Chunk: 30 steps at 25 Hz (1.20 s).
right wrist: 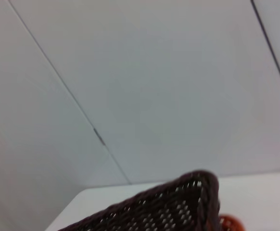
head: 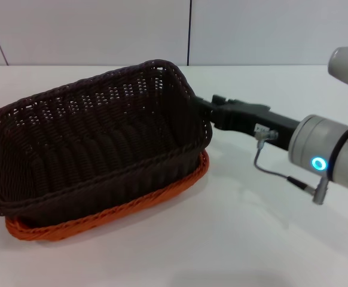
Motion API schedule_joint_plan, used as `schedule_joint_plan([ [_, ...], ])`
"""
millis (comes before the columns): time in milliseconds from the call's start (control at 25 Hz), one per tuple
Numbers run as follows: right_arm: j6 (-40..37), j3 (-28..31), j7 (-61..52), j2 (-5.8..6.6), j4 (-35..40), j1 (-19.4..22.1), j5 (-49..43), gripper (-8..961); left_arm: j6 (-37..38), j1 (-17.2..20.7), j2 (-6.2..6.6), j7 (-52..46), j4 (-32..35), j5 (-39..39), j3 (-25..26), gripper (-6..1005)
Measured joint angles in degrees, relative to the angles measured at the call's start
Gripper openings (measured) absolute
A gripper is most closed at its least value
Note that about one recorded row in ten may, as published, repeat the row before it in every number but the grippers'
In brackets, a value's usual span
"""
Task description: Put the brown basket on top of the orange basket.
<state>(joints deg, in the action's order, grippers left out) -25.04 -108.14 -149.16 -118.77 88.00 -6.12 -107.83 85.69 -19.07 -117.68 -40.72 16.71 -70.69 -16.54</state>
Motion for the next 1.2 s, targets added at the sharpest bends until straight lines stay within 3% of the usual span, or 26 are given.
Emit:
schedule_joint_plan([
  [360, 0.7, 11.8, 11.3, -0.07, 6.8, 3.3, 0.5, 506, 5.2, 1.9, -0.13, -0.8, -2.4, 1.2, 1.7, 112],
  [560, 7.0, 16.7, 21.8, -0.04, 6.1, 2.5, 0.3, 506, 8.3, 3.3, -0.16, -3.0, -3.7, 3.4, 2.0, 113],
  [720, 21.9, 16.3, 28.4, -0.05, 1.0, 0.4, -0.1, 507, 9.9, 4.4, -0.18, -3.7, -3.9, 4.0, 2.0, 113],
  [880, 40.1, 14.1, 23.6, 0.04, -6.8, -1.9, -4.6, 507, 10.4, 5.5, -0.27, -3.8, -4.4, 4.5, 2.1, 113],
  [1200, 69.5, 10.7, -12.8, -0.03, -33.3, -7.0, -31.2, 507, 12.0, 5.9, -0.26, -3.4, -4.9, 5.5, 2.1, 113],
])
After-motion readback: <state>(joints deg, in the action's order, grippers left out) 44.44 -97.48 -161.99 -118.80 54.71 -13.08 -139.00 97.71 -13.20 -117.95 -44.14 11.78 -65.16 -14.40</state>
